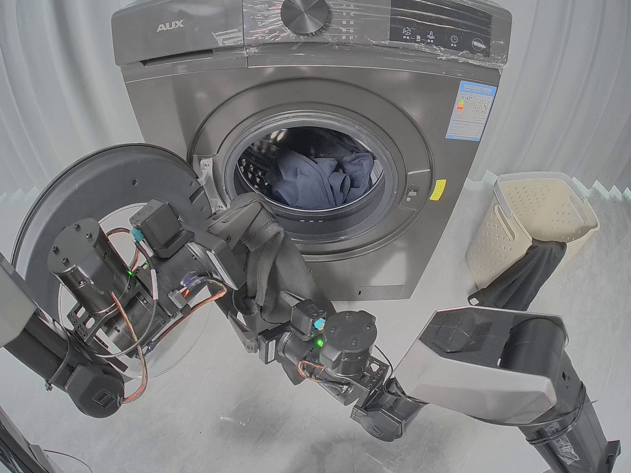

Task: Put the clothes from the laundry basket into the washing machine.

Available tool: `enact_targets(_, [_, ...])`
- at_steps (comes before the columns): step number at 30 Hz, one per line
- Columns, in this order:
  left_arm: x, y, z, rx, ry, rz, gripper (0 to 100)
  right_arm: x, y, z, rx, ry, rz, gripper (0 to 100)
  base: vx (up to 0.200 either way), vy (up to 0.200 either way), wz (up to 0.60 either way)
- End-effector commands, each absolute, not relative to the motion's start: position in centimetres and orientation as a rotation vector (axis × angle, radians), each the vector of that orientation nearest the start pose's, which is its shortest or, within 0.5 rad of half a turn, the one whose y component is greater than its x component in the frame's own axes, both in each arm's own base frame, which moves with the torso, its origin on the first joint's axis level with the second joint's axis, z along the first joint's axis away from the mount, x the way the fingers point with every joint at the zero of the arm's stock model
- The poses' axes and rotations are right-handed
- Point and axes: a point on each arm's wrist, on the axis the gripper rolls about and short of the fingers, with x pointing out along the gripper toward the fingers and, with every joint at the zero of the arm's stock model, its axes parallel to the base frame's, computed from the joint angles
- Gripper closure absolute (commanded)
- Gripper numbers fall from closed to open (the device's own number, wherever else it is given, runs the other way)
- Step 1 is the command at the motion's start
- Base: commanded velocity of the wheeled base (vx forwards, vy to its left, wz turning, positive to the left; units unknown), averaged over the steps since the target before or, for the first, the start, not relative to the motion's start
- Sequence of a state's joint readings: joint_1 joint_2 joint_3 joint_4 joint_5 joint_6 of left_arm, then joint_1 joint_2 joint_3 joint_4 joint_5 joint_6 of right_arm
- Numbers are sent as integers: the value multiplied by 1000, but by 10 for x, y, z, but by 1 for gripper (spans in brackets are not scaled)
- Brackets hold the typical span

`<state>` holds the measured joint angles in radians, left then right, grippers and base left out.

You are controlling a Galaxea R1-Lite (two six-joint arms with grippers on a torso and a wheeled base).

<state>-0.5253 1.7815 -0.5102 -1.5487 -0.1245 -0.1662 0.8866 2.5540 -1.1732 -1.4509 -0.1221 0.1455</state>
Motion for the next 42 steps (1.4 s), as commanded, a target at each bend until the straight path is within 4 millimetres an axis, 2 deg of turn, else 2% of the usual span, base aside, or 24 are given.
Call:
enact_targets(1, [244,-145,178,-218,-227,-669,100,303,353,10,176,-15,745,100,0,0,0])
enact_targets(9, [246,-145,176,-216,-220,-665,100,301,354,16,193,-28,733,100,0,0,0])
enact_targets(12, [252,-138,174,-210,-215,-633,100,292,351,28,199,-24,744,100,0,0,0])
enact_targets(19, [256,-131,173,-208,-212,-607,100,259,326,58,191,22,754,100,0,0,0])
enact_targets(22, [257,-131,172,-209,-212,-604,100,250,316,64,182,40,755,100,0,0,0])
enact_targets(23, [258,-131,171,-219,-205,-603,100,241,305,69,170,59,755,100,0,0,0])
enact_targets(28, [260,-130,170,-224,-202,-596,100,231,286,77,155,83,753,100,0,0,0])
enact_targets(31, [260,-130,170,-224,-202,-596,100,231,280,74,147,97,740,100,0,0,0])
enact_targets(35, [258,-130,172,-225,-208,-600,100,243,271,70,139,109,688,100,0,0,0])
enact_targets(42, [254,-132,173,-226,-205,-615,100,285,256,55,135,96,591,100,0,0,0])
